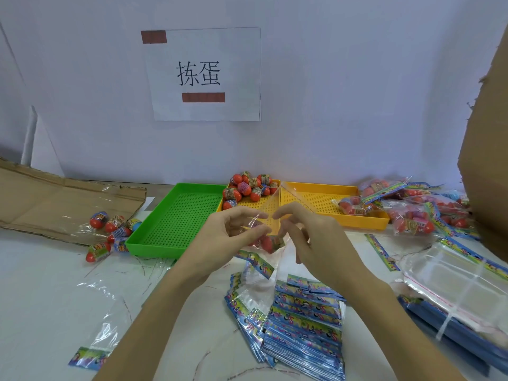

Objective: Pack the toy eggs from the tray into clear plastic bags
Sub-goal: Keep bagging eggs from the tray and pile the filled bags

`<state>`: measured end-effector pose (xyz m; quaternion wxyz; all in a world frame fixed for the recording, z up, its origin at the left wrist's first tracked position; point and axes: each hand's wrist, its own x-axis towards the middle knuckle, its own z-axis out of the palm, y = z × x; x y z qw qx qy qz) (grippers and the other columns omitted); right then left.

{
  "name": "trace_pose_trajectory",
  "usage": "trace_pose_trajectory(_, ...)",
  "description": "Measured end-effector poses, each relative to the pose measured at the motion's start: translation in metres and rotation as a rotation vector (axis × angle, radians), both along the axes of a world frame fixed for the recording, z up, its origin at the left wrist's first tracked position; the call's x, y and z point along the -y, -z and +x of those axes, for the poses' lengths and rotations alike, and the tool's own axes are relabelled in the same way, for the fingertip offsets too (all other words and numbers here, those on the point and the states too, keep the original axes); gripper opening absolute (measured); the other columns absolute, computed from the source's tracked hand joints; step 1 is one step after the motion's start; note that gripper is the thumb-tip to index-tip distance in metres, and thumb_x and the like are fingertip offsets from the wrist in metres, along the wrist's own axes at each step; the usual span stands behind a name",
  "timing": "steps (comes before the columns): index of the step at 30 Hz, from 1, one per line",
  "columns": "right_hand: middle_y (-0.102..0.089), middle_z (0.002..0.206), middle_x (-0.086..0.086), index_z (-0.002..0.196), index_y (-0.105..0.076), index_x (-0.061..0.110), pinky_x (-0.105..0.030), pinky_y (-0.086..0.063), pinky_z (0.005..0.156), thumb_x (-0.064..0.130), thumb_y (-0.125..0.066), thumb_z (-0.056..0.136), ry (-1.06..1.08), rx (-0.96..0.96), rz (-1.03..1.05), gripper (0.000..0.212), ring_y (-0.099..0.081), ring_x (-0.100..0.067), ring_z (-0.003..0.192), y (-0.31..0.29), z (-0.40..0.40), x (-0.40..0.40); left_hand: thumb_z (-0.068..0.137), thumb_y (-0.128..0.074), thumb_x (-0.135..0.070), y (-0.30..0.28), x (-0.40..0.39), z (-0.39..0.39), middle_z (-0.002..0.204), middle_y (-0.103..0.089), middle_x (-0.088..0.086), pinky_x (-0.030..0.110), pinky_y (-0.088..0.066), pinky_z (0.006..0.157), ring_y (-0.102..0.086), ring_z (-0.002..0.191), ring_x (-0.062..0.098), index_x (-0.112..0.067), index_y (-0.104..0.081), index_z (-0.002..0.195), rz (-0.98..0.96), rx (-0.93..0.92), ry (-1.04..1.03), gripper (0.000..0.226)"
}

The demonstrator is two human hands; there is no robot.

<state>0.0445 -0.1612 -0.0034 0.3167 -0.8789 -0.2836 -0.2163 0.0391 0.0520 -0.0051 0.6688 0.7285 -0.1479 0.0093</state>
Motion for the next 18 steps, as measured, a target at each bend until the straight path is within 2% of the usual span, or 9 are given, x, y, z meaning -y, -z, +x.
trace_pose_trajectory(3,-0.073,0.094,0.013,0.117,-0.062,0.022,-0.012,-0.043,0.053,0.013,-0.051,0.107,-0.101,-0.09,0.178,0.017,-0.066,-0.009,0.048,0.002,-0.002,-0.004,0.094,-0.078,-0.015,0.003,0.002,0.002,0.104,-0.081,0.006,0.025,-0.061,0.078,-0.079,0.091,0.026,-0.017,-0.076,0.116,0.002,-0.005,-0.027,0.022)
trace_pose_trajectory(5,-0.073,0.096,0.013,0.117,-0.062,0.023,-0.009,-0.041,0.052,0.013,-0.051,0.108,-0.127,-0.12,0.212,0.018,-0.067,-0.009,0.047,0.002,-0.002,-0.005,0.095,-0.077,-0.016,0.004,0.002,0.002,0.106,-0.081,0.005,0.027,-0.061,0.082,-0.078,0.094,0.027,-0.019,-0.076,0.116,0.031,-0.002,-0.028,0.021)
trace_pose_trajectory(7,-0.074,0.099,0.013,0.117,-0.062,0.026,-0.013,-0.044,0.052,0.013,-0.052,0.107,-0.141,-0.14,0.23,0.019,-0.067,-0.011,0.046,0.003,-0.002,-0.005,0.095,-0.077,-0.019,0.003,0.001,0.001,0.11,-0.08,0.003,0.031,-0.062,0.085,-0.077,0.099,0.027,-0.022,-0.073,0.12,0.063,-0.006,-0.003,0.025)
trace_pose_trajectory(9,-0.075,0.101,0.012,0.116,-0.063,0.028,-0.021,-0.049,0.05,0.013,-0.055,0.106,-0.15,-0.172,0.268,0.02,-0.066,-0.014,0.044,0.002,-0.004,-0.005,0.093,-0.08,-0.023,0.002,0.001,0.0,0.113,-0.077,0.003,0.029,-0.061,0.083,-0.076,0.102,0.025,-0.024,-0.068,0.127,0.066,-0.057,0.057,0.036)
trace_pose_trajectory(12,-0.076,0.102,0.012,0.115,-0.065,0.029,-0.027,-0.051,0.045,0.018,-0.058,0.105,-0.184,-0.195,0.322,0.016,-0.064,-0.016,0.041,-0.001,-0.008,-0.008,0.09,-0.084,-0.024,0.002,0.005,-0.001,0.109,-0.074,0.01,0.026,-0.06,0.077,-0.077,0.096,0.022,-0.024,-0.068,0.125,0.102,-0.071,0.061,0.039)
trace_pose_trajectory(15,-0.076,0.106,0.009,0.116,-0.066,0.025,-0.026,-0.045,0.041,0.021,-0.055,0.107,-0.222,-0.164,0.464,0.014,-0.061,-0.019,0.039,-0.007,-0.01,-0.011,0.089,-0.084,-0.019,0.001,0.002,0.0,0.098,-0.077,0.005,0.026,-0.06,0.072,-0.077,0.083,0.019,-0.019,-0.075,0.113,0.106,-0.006,-0.038,0.025)
trace_pose_trajectory(18,-0.074,0.112,0.005,0.112,-0.066,0.02,-0.03,-0.045,0.04,0.013,-0.049,0.109,-0.168,-0.124,0.615,0.019,-0.067,-0.024,0.048,-0.01,-0.001,-0.016,0.087,-0.085,-0.015,0.0,-0.014,0.008,0.102,-0.078,0.003,0.035,-0.064,0.079,-0.078,0.092,0.023,-0.017,-0.075,0.107,-0.017,0.014,-0.261,0.022)
